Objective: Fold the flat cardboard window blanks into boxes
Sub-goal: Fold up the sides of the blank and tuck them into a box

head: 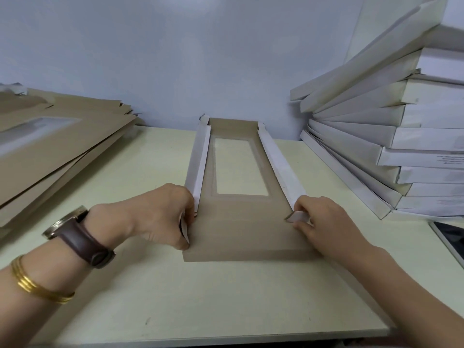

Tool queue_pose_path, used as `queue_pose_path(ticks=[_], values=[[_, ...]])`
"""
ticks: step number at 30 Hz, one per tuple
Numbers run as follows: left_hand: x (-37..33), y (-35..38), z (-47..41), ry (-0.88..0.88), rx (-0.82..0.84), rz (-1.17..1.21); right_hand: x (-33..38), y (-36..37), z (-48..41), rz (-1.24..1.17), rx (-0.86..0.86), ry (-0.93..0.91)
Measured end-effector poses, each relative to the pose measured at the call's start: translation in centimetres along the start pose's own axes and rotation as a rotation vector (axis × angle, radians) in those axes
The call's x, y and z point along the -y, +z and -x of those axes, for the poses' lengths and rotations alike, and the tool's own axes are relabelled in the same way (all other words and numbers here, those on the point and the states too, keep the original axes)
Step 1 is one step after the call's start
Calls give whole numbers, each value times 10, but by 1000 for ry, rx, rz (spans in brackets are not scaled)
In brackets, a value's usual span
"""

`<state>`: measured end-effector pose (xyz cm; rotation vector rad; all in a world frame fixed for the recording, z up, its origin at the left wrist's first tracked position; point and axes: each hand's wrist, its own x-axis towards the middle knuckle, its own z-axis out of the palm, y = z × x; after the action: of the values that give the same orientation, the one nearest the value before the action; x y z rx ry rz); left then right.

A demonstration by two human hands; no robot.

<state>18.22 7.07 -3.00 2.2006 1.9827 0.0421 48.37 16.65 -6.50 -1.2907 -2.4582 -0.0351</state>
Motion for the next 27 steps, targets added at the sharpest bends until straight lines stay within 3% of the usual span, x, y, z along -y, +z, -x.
queue_pose_path(ticks=[9,15,27], values=[[2,-18,1,65,218,-23,14,11,3,77,-20,-15],[11,-15,-8,71,122,174,10,8,1,99,4,25],[32,-9,-12,121,17,322,15,5,3,87,52,74]])
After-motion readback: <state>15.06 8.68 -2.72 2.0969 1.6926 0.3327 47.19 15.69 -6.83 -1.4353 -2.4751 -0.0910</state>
